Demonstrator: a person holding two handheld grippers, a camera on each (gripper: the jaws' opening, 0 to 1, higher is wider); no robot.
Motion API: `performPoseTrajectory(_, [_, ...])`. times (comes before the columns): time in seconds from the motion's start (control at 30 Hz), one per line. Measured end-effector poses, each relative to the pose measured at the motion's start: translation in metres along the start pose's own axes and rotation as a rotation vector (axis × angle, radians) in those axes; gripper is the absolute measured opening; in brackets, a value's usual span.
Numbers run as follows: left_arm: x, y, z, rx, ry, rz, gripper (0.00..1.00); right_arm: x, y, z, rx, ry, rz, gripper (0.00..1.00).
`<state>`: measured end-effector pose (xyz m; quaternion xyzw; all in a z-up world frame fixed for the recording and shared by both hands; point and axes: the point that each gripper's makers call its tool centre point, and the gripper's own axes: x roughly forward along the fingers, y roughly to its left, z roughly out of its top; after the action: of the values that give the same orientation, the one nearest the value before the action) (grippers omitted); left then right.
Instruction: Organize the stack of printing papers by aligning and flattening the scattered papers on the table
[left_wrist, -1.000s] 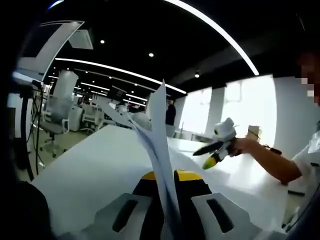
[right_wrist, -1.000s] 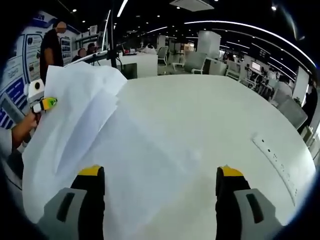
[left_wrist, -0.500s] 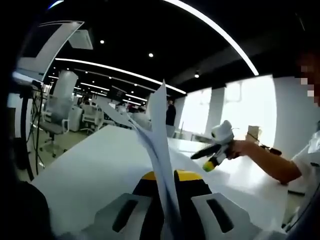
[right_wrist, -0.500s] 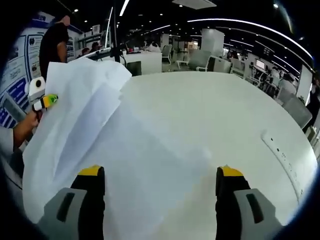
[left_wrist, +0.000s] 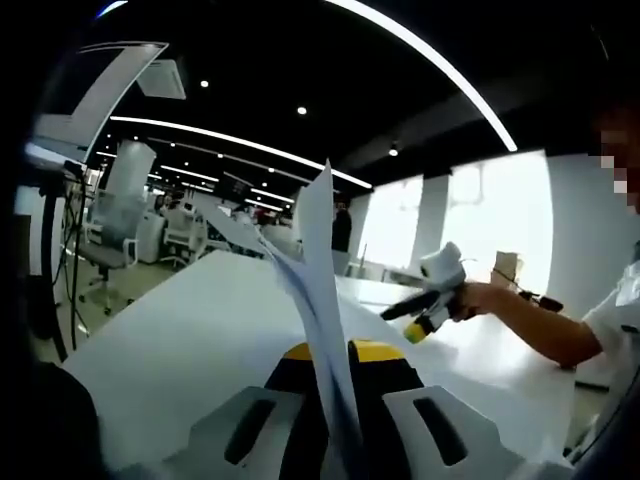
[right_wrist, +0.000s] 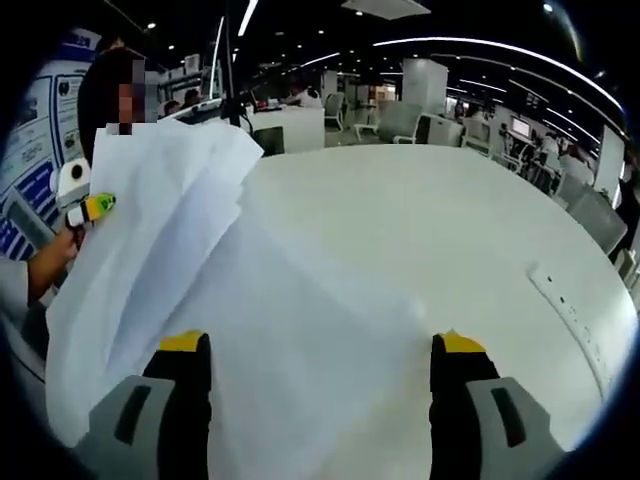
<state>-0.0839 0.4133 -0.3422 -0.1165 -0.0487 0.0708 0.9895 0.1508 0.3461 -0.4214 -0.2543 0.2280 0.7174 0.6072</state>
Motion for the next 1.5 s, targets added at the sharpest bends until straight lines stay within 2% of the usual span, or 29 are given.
performPoseTrajectory(0.13, [0.000,0.001,0.000,0.000,0.000,0.000,0.09,0.005,0.000,0.007,0.007,-0.023,-0.015,0.86])
performPoseTrajectory(0.27, [-0.001,0.002,0.000,0.000,0.000,0.000,0.09,0.010,-0.004,0.001,0.019,-0.009,-0.044,0.86])
performPoseTrajectory(0.5, [-0.001,0.001,0.000,0.001,-0.001,0.000,0.09,0.011,-0.006,0.000,0.027,-0.040,-0.047,0.83])
performPoseTrajectory(0.6, [-0.001,0.001,0.000,0.001,-0.001,0.000,0.09,0.011,-0.005,0.001,0.028,-0.042,-0.048,0.77])
performPoseTrajectory(0.87, [-0.001,0.001,0.000,0.004,0.002,0.000,0.09,0.010,-0.003,0.003,0.023,-0.044,-0.041,0.73])
performPoseTrajectory(1.33, [-0.001,0.002,-0.001,0.007,0.005,0.004,0.09,0.002,-0.008,0.001,0.030,-0.030,-0.047,0.56])
performPoseTrajectory(1.5, [-0.001,0.003,-0.001,0.008,0.006,0.005,0.09,-0.001,-0.009,0.000,0.025,-0.034,-0.044,0.55])
